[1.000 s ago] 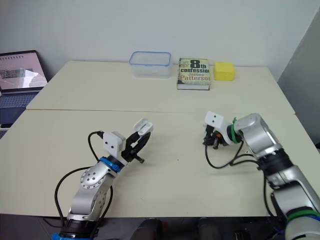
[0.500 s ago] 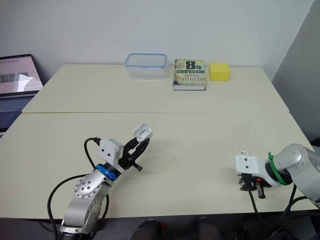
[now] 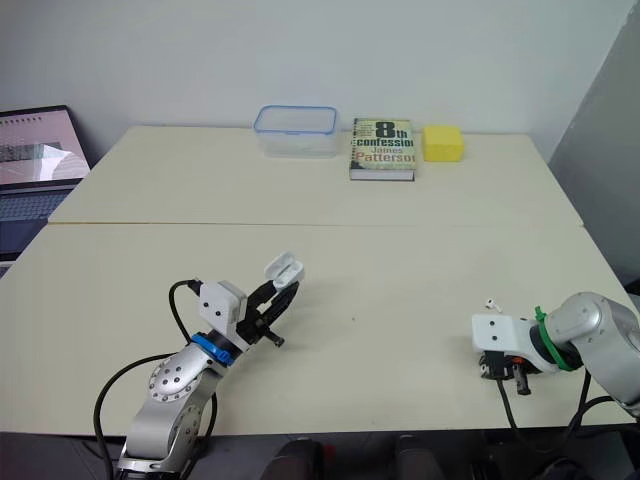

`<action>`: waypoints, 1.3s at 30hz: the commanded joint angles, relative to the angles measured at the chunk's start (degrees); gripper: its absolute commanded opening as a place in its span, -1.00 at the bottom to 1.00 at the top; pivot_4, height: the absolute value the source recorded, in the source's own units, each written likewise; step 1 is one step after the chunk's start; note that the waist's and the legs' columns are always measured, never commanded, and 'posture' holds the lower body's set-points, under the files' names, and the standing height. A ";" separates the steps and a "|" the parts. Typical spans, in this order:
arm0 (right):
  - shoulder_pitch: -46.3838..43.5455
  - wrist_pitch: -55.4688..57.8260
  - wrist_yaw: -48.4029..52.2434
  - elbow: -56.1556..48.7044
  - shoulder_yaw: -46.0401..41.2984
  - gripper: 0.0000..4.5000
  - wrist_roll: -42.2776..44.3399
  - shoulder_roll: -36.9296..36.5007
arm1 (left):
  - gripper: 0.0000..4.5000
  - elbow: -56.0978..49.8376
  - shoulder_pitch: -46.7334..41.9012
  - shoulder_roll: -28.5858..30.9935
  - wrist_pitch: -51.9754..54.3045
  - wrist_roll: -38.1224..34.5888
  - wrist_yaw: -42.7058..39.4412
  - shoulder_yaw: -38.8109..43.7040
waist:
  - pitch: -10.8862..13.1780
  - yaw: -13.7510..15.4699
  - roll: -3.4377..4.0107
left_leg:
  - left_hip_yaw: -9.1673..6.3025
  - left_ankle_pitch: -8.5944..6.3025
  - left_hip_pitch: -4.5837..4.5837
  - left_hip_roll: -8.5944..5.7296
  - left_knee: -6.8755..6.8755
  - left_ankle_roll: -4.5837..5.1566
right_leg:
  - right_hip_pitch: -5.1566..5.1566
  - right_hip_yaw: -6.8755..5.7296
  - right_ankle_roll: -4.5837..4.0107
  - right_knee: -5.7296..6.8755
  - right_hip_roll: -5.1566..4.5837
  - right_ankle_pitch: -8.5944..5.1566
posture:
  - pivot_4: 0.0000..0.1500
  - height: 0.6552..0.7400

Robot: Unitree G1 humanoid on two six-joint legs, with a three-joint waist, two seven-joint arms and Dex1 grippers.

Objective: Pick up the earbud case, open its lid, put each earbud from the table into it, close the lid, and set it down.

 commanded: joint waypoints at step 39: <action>2.37 11.46 -9.19 -11.36 3.28 0.48 -8.06 -2.61 | -0.67 -1.95 -0.49 0.15 0.38 1.91 0.41 -1.41 | -0.11 -0.01 -0.19 | -0.01 0.00 0.02 0.01 0.01 0.00 | 0.04 -0.01 0.01 -0.03 -0.01 0.00 | 1.00 0.71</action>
